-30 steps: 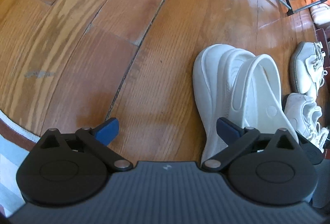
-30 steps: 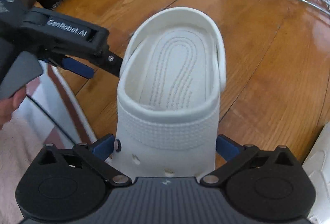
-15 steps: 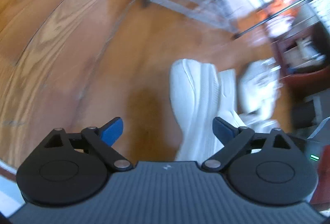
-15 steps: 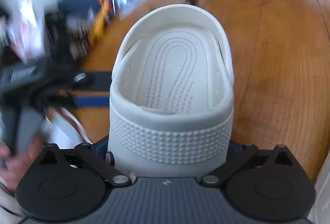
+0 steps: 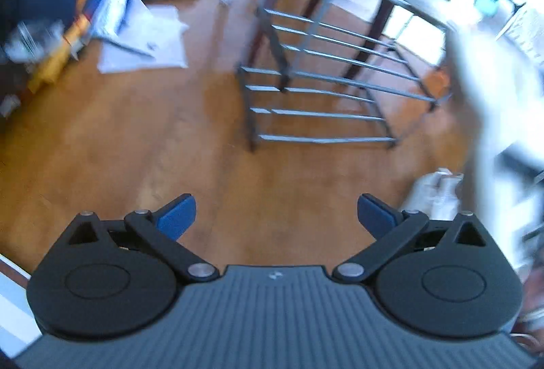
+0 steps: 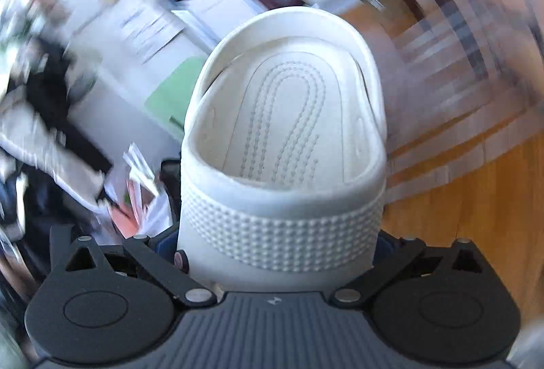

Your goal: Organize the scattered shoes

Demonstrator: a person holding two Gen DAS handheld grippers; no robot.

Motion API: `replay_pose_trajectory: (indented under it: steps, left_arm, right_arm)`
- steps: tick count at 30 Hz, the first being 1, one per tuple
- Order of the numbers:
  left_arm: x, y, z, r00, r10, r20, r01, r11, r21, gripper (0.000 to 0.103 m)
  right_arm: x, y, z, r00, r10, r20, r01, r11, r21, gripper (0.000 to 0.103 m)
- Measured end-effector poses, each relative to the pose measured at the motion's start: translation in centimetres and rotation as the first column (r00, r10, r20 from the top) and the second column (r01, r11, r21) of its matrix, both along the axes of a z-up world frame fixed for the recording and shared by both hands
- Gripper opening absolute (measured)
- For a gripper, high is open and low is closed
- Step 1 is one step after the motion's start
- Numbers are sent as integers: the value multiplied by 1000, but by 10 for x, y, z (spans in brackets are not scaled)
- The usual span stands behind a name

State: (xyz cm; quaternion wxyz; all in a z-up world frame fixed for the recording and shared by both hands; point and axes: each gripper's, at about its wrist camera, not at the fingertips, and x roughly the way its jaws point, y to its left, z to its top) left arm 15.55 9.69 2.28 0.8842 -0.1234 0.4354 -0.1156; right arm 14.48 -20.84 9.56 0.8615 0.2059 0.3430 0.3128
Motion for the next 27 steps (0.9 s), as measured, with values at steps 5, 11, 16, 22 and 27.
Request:
replay_pose_trajectory:
  steps: [5, 11, 16, 22, 27]
  left_arm:
    - [34, -27, 11, 1000, -18, -21, 16, 997, -71, 101]
    - [65, -39, 54, 995, 7, 103, 2, 995, -95, 103]
    - [83, -67, 78, 990, 11, 138, -29, 991, 132, 103]
    - [98, -58, 60, 999, -4, 51, 1, 999, 49, 103]
    - [94, -56, 46, 1000, -17, 23, 17, 1000, -18, 103]
  right_arm:
    - [58, 47, 63, 998, 18, 56, -4, 971, -239, 101]
    - [122, 61, 81, 994, -74, 76, 93, 951, -295, 101]
    - [153, 93, 89, 993, -91, 77, 115, 907, -404, 101]
    - [165, 101, 70, 989, -148, -2, 130, 872, -473, 101]
    - [167, 113, 55, 974, -209, -83, 142, 856, -496, 101]
